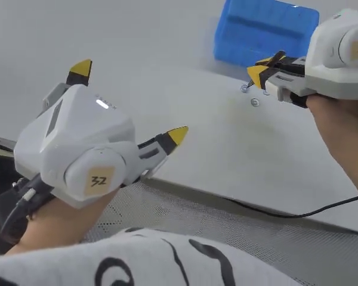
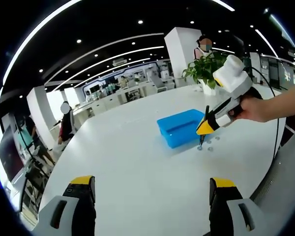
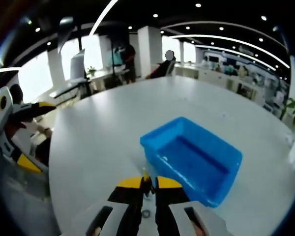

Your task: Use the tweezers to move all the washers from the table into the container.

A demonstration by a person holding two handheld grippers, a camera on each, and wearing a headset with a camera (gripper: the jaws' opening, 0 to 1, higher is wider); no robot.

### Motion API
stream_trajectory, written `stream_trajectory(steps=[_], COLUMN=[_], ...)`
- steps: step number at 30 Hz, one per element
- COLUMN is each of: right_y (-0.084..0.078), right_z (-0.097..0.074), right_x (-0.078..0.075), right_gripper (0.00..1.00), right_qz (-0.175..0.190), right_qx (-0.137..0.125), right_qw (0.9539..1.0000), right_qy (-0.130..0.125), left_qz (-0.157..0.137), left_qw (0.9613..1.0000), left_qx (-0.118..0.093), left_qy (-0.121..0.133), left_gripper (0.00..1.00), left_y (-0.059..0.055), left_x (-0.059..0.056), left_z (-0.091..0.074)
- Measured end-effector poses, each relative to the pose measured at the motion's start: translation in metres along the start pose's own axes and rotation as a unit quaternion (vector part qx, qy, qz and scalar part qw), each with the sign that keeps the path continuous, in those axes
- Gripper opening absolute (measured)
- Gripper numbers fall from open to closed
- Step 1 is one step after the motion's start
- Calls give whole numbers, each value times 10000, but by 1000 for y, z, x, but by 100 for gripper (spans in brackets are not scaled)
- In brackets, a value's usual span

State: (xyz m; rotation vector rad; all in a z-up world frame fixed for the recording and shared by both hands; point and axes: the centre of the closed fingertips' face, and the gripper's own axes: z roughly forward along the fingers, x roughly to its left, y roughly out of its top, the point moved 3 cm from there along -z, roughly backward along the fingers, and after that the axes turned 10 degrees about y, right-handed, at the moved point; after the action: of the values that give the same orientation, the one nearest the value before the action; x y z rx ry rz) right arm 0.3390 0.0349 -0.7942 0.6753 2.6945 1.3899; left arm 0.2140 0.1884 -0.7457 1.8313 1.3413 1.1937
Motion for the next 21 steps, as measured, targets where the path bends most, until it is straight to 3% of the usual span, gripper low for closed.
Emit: stream_trajectory(steps=[11,21], right_y=[-3,-1], right_z=[7,4], right_x=[-3,-3], right_gripper=[6,4], right_qz=[12,-55], right_qx=[66,-51], right_qw=[10000,9999], right_qy=[-30,-80], left_qz=[36,75], left_qw=[10000,9999], left_qx=[34,55], left_qy=[4,-48], left_gripper=[99,99], left_y=[-1,-1], left_x=[0,-2], left_z=[1,-1])
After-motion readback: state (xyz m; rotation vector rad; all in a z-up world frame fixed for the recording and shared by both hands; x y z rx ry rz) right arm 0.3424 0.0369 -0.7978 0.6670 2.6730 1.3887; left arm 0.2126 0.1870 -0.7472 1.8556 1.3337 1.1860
